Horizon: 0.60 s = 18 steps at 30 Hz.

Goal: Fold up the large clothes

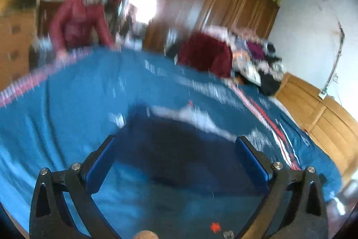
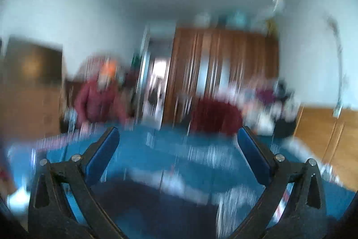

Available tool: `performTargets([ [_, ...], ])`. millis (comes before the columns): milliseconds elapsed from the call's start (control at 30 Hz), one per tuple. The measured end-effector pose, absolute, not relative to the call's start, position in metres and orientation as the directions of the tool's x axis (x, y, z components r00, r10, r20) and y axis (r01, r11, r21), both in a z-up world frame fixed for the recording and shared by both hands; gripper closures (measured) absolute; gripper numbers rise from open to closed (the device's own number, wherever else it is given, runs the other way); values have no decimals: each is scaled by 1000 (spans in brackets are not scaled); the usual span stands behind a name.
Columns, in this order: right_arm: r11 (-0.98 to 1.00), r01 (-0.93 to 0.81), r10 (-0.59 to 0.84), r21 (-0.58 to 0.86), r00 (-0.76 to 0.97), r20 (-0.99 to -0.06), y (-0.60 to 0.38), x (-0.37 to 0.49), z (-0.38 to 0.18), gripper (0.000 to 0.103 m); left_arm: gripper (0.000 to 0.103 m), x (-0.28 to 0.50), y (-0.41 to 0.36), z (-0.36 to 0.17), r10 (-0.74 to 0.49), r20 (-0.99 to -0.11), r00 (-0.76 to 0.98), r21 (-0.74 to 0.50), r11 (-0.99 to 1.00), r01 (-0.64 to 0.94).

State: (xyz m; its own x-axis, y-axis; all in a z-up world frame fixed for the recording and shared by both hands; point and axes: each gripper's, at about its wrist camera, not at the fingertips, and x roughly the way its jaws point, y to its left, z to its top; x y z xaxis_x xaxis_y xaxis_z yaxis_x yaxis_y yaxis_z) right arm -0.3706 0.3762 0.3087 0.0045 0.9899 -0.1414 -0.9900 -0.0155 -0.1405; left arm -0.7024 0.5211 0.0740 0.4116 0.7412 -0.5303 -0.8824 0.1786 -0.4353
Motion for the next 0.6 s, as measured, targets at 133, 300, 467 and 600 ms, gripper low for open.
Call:
performTargets([
  [133, -43, -993, 898, -113, 11, -439, 400, -356, 204, 0, 0, -716, 528, 11, 678, -655, 334, -412, 50, -910],
  [300, 12, -999, 752, -49, 41, -658, 394, -331, 98, 0, 0, -731, 534, -53, 581, -772, 257, -355, -60, -933],
  [467, 56, -998, 634, 13, 26, -773, 388, -314, 39, 1, 0, -733, 537, -103, 517, -827, 222, -312, -93, -945],
  [600, 35, -999, 575, 14, 9, -818, 395, -313, 3, 0, 0, -721, 538, -112, 521, -837, 164, -232, -67, -970],
])
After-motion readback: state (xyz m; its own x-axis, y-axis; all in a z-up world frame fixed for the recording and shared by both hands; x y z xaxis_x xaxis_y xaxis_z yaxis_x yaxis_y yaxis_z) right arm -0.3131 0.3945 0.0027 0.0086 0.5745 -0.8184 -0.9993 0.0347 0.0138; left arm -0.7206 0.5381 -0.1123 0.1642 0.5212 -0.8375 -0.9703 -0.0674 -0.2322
